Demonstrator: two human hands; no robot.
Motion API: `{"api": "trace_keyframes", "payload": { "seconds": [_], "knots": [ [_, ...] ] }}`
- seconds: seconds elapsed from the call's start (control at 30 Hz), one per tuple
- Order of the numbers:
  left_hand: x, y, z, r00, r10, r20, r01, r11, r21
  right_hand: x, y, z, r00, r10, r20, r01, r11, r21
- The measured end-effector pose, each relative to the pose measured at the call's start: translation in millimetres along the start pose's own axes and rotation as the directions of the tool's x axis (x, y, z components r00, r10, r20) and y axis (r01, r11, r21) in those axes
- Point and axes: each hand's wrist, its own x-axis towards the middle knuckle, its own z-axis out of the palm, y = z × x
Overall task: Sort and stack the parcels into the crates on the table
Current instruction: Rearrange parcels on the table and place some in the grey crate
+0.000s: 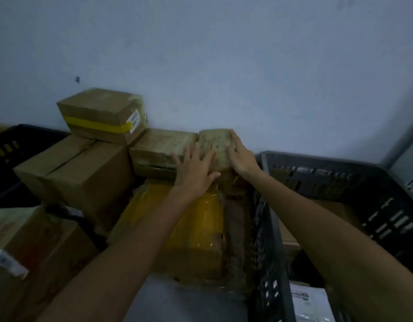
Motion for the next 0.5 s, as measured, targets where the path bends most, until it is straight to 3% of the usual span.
{"api": "trace_keyframes", "payload": {
  "seconds": [0.1,0.23,0.5],
  "knots": [
    [-3,-13,19,0.996,0.017,0.082,-0.018,1.000,0.021,6,11,21,0.988,0.108,0.109,-0.111,0.994,0.021],
    [-1,-21,27,0.999,0.017,0.032,-0.017,0.999,-0.028,14,13,29,0.983,0.148,0.105,-0.152,0.988,0.033],
    [-10,-19,20,1.000,0.022,-0.012,-0.023,0.997,-0.077,13,24,14,0.999,0.018,0.033,-0.015,0.994,-0.111]
  ]
}}
